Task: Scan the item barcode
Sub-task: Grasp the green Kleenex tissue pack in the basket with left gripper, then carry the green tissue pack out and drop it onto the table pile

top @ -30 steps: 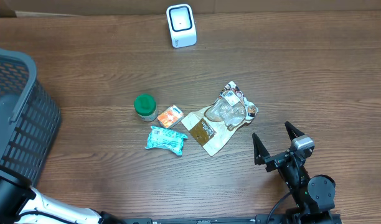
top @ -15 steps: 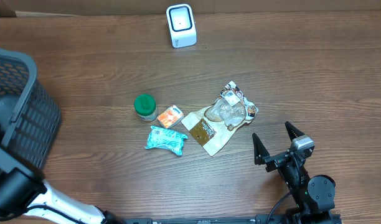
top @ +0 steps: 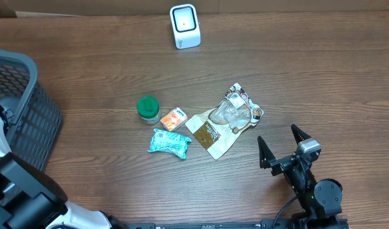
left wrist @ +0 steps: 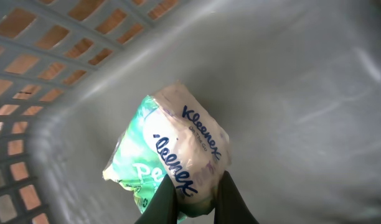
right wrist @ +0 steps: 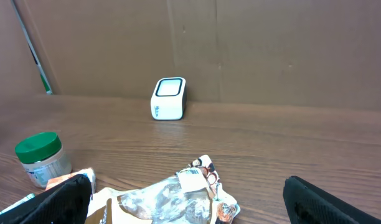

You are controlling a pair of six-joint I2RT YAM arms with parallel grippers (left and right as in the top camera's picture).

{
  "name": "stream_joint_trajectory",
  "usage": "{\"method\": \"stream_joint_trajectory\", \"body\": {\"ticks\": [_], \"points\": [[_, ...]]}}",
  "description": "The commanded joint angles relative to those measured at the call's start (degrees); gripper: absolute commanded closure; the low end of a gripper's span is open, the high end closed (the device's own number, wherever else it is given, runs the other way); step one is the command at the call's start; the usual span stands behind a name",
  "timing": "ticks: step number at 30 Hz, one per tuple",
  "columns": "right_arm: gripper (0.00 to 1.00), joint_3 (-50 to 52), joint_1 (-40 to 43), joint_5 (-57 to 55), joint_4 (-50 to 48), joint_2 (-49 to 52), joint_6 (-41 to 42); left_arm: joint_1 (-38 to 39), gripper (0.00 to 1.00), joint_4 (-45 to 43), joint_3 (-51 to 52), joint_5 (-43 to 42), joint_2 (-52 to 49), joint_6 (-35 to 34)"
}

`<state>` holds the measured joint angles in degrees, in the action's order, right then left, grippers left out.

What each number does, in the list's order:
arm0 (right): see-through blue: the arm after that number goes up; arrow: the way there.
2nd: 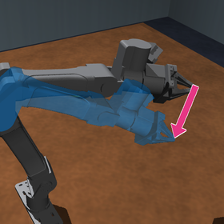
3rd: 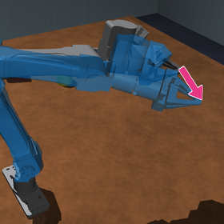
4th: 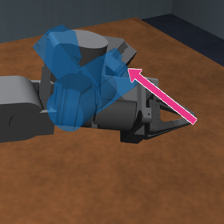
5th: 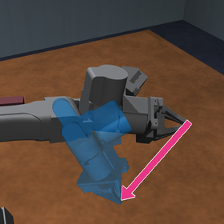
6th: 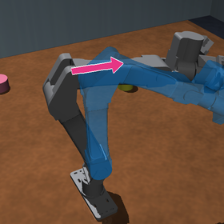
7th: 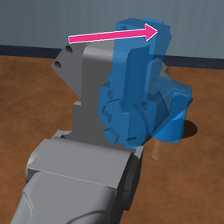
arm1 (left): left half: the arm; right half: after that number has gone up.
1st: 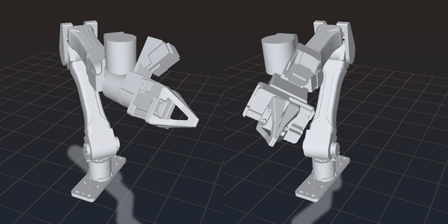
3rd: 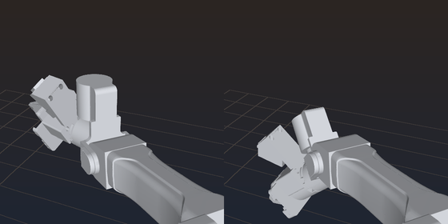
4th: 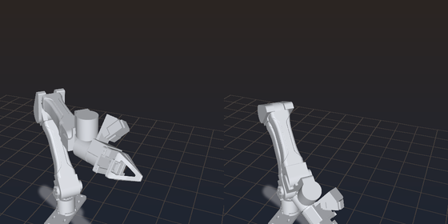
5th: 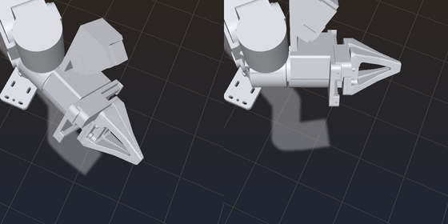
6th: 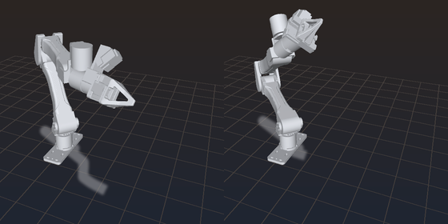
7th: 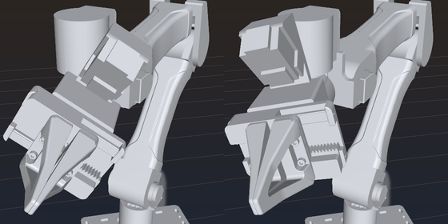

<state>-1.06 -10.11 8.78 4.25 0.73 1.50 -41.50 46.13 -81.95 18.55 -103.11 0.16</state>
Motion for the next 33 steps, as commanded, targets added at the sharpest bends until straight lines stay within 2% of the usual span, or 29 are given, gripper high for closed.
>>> {"method": "stream_joint_trajectory", "body": {"ticks": [1,9,14,20,24,28,33], "points": [[0.0,0.59,0.22,0.09,-0.26,-0.5,0.04,-0.09,0.96,0.63,0.24,-4.39,4.74,-1.01],[0.0,0.59,0.22,0.09,-0.26,-0.5,0.02,0.09,0.96,0.39,-0.66,-5.16,18.36,-1.07],[0.0,0.59,0.22,0.09,-0.26,-0.5,0.02,4.37,0.96,1.09,-0.72,-9.73,29.07,-2.16],[0.0,0.59,-0.28,0.09,-0.26,-0.5,0.02,18.23,0.96,4.09,-0.72,-10.97,40.98,-5.79],[0.0,0.59,-0.28,0.09,-0.26,-0.5,0.04,31.5,0.96,8.46,-0.7,-11.15,45.53,-13.07],[0.0,0.59,-0.26,0.09,-0.26,-0.5,0.04,43.47,0.96,13.18,-0.68,-11.1,45.7,-18.36],[0.0,0.59,-0.26,0.07,-0.26,-0.5,0.02,55.3,0.96,18.36,-0.63,-11.1,40.83,-23.06]]}}
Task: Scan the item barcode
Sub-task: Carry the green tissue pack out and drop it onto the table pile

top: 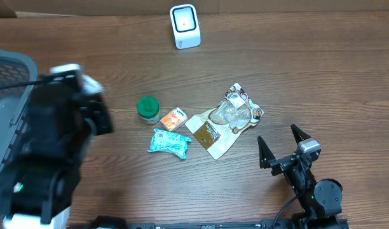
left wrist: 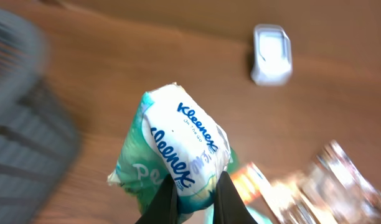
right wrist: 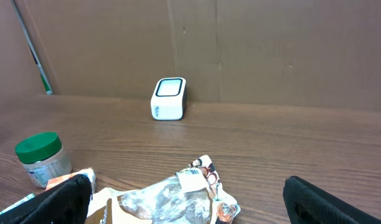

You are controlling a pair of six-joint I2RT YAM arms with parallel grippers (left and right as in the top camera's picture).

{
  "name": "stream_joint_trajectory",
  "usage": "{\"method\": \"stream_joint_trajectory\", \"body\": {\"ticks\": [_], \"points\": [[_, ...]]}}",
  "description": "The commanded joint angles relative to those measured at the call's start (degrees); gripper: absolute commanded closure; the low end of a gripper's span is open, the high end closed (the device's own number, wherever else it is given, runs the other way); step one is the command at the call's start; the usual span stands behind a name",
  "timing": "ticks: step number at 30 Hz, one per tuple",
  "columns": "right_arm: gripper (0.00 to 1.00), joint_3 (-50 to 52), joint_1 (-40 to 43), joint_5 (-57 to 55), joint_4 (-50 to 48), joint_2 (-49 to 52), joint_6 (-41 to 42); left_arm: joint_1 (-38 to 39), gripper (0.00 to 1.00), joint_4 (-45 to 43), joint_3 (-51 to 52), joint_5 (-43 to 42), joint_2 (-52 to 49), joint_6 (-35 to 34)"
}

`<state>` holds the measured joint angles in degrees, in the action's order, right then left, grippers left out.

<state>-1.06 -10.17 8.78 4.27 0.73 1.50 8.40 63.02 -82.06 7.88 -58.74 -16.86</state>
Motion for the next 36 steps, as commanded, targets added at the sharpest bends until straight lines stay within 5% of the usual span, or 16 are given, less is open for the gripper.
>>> {"method": "stream_joint_trajectory", "body": {"ticks": [1,15,31,36], "points": [[0.0,0.59,-0.2,0.09,-0.28,-0.5,0.02,7.43,0.96,2.29,-0.52,-0.46,-5.01,-6.95],[0.0,0.59,-0.2,0.09,-0.28,-0.5,0.02,22.64,0.96,0.98,-0.52,-0.66,-31.26,-27.34],[0.0,0.59,-0.2,0.09,-0.28,-0.5,0.04,27.56,0.96,-7.43,-0.52,-6.47,-44.74,-31.61],[0.0,0.59,-0.2,0.09,-0.28,-0.5,0.02,28.09,0.46,-7.56,-0.52,-6.49,-44.96,-31.19]]}}
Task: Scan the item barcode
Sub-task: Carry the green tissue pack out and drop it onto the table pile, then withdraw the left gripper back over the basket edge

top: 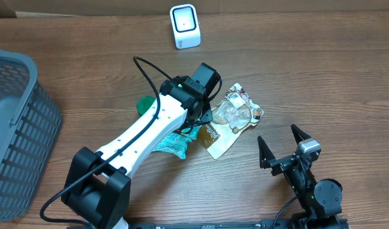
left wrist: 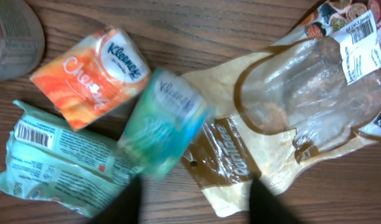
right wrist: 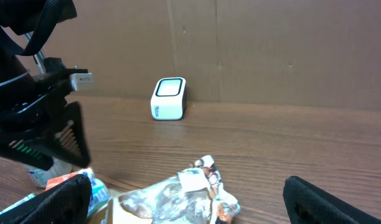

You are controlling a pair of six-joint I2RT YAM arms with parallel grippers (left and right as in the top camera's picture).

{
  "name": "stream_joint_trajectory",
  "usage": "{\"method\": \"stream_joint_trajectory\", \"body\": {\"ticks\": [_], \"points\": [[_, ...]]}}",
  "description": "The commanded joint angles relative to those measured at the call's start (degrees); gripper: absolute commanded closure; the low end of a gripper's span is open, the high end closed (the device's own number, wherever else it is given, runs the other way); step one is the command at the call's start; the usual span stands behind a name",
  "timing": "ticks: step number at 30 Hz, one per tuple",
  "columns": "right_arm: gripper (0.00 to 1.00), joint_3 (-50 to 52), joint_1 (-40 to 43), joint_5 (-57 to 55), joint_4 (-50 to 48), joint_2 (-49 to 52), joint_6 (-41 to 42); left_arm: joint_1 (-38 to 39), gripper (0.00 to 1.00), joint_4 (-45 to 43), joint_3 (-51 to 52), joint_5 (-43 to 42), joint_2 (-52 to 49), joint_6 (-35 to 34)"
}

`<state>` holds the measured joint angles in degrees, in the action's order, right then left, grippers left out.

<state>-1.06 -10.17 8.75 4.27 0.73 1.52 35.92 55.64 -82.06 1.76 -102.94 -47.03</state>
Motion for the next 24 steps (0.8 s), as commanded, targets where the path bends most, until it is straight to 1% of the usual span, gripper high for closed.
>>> {"method": "stream_joint_trajectory", "body": {"ticks": [1,2,4,6,11,13,14,16,17,21,24], "points": [[0.0,0.59,-0.2,0.11,-0.28,-0.5,0.0,0.61,0.38,-0.22,-0.55,-0.52,-0.42,-0.5],[0.0,0.59,-0.2,0.11,-0.28,-0.5,0.02,0.59,0.34,-0.15,-0.79,-0.52,-0.09,0.13],[0.0,0.59,-0.2,0.11,-0.28,-0.5,0.0,0.04,0.33,1.11,-2.54,-1.51,1.27,4.07],[0.0,0.59,-0.2,0.11,-0.28,-0.5,0.0,-0.9,0.32,4.66,-5.42,-1.46,3.13,7.1],[0.0,0.59,-0.2,0.11,-0.28,-0.5,0.0,-5.79,0.32,14.95,-14.69,-1.16,9.03,21.38],[0.0,0.59,-0.2,0.11,-0.28,-0.5,0.0,-8.83,0.32,18.05,-16.9,-1.11,10.86,24.87],[0.0,0.59,-0.2,0.11,-0.28,-0.5,0.02,-11.54,0.31,19.93,-17.9,-1.09,12.0,26.25],[0.0,0.59,-0.2,0.11,-0.28,-0.5,0.02,-16.79,0.26,22.08,-18.38,-0.96,13.42,27.93],[0.0,0.59,-0.2,0.11,-0.28,-0.5,0.0,-19.98,0.25,23.02,-18.38,-0.96,13.9,29.18],[0.0,0.59,-0.2,0.11,-0.28,-0.5,0.0,-33.57,0.29,25.18,-18.03,-1.4,14.08,35.36],[0.0,0.59,-0.2,0.11,-0.28,-0.5,0.02,-40.72,0.3,24.33,-17.62,-3.39,13.99,42.05]]}}
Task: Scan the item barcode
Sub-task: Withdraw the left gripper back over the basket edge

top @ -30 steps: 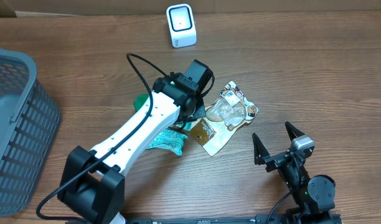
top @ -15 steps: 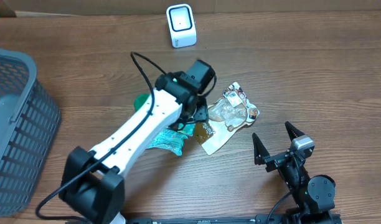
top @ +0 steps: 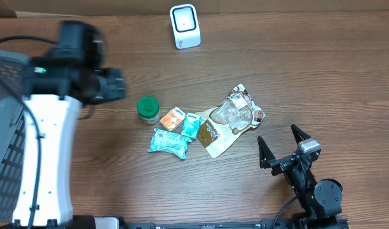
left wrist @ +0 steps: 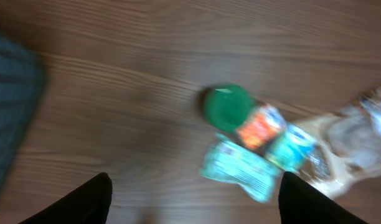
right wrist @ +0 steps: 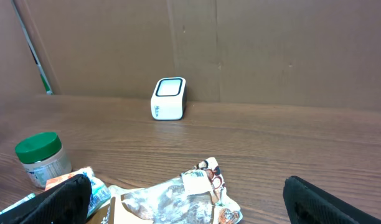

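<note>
A teal Kleenex pack [top: 192,125] lies on the table between an orange Kleenex pack [top: 173,118] and a clear-and-brown snack bag [top: 229,121]. The white barcode scanner [top: 185,26] stands at the far edge and also shows in the right wrist view as the scanner [right wrist: 169,98]. My left gripper [top: 116,87] hangs open and blurred, left of the green-lidded jar [top: 148,109]. In its wrist view the left gripper [left wrist: 190,199] holds nothing, and the pile is blurred beyond it. My right gripper [top: 280,145] rests open at the front right, empty.
A teal wipes pack [top: 170,142] lies in front of the jar. A grey mesh basket [top: 7,133] stands at the left edge, partly behind my left arm. Brown cardboard walls [right wrist: 271,50] back the table.
My left gripper was open just over the pile with the teal Kleenex pack under it. Now it is up and to the left near the basket, and the pack lies on the table.
My left gripper was shut on the Kleenex pack inside the basket. Then it held the pack above the table. Then it stood open over the pile with the pack below it. Now the pack rests among the other items, and my right arm has not moved.
</note>
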You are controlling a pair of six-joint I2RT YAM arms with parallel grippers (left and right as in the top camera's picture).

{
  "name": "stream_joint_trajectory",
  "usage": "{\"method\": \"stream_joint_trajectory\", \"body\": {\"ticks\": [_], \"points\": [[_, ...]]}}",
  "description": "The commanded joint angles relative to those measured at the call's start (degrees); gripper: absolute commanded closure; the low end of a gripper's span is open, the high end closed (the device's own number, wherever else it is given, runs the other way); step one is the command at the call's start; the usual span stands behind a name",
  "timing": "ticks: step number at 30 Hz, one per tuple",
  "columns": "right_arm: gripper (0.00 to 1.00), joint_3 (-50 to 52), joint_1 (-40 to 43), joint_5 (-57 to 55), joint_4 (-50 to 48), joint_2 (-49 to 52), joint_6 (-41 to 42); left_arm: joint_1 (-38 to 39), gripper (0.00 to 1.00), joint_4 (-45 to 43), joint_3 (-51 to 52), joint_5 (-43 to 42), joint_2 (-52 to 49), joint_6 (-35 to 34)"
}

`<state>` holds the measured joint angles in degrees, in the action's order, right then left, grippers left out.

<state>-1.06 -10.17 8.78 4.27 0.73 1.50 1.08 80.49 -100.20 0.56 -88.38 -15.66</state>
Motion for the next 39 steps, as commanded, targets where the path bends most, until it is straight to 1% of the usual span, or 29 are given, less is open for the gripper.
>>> {"method": "stream_joint_trajectory", "body": {"ticks": [1,5,10,12,15,18,22,25,27,28,31,33,36,39], "points": [[0.0,0.59,-0.2,0.09,-0.28,-0.5,0.04,-7.76,0.3,-1.11,0.52,-2.78,-0.66,12.94],[0.0,0.59,-0.2,0.09,-0.28,-0.5,0.04,-11.65,0.3,-3.04,0.52,-2.6,-0.76,18.34],[0.0,0.59,-0.2,0.09,-0.28,-0.5,0.04,-15.43,0.3,-4.76,0.57,2.91,-1.75,22.18],[0.0,0.59,-0.2,0.09,-0.28,-0.5,0.02,-16.41,0.31,-5.09,0.61,2.51,-2.91,23.96],[0.0,0.59,-0.2,0.09,-0.28,-0.5,0.02,-16.92,0.33,-5.05,0.61,2.43,-5.16,25.99],[0.0,0.59,-0.2,0.09,-0.28,-0.5,0.02,-16.92,0.39,-5.31,0.61,2.91,-7.15,28.15],[0.0,0.59,-0.2,0.09,-0.28,-0.5,0.02,-16.92,0.4,-8.15,0.61,3.04,-8.26,29.35],[0.0,0.59,-0.2,0.09,-0.28,-0.5,0.02,-16.92,0.4,-10.54,0.61,3.58,-8.22,31.85],[0.0,0.59,-0.2,0.09,-0.28,-0.5,0.04,-16.92,0.39,-11.19,0.61,6.58,-8.24,31.98],[0.0,0.59,-0.2,0.09,-0.28,-0.5,0.02,-16.94,0.4,-11.78,0.61,9.86,-8.28,32.0],[0.0,0.59,-0.2,0.09,-0.28,-0.5,0.02,-16.96,0.41,-13.07,0.61,13.99,-8.28,32.04],[0.0,0.59,-0.2,0.09,-0.28,-0.5,0.02,-17.05,0.38,-13.97,0.61,16.31,-8.31,32.02],[0.0,0.59,-0.2,0.09,-0.28,-0.5,0.04,-17.59,0.33,-14.58,0.61,16.59,-8.31,32.0],[0.0,0.59,-0.2,0.09,-0.28,-0.5,0.04,-17.94,0.32,-14.75,0.61,16.33,-8.31,31.93]]}}
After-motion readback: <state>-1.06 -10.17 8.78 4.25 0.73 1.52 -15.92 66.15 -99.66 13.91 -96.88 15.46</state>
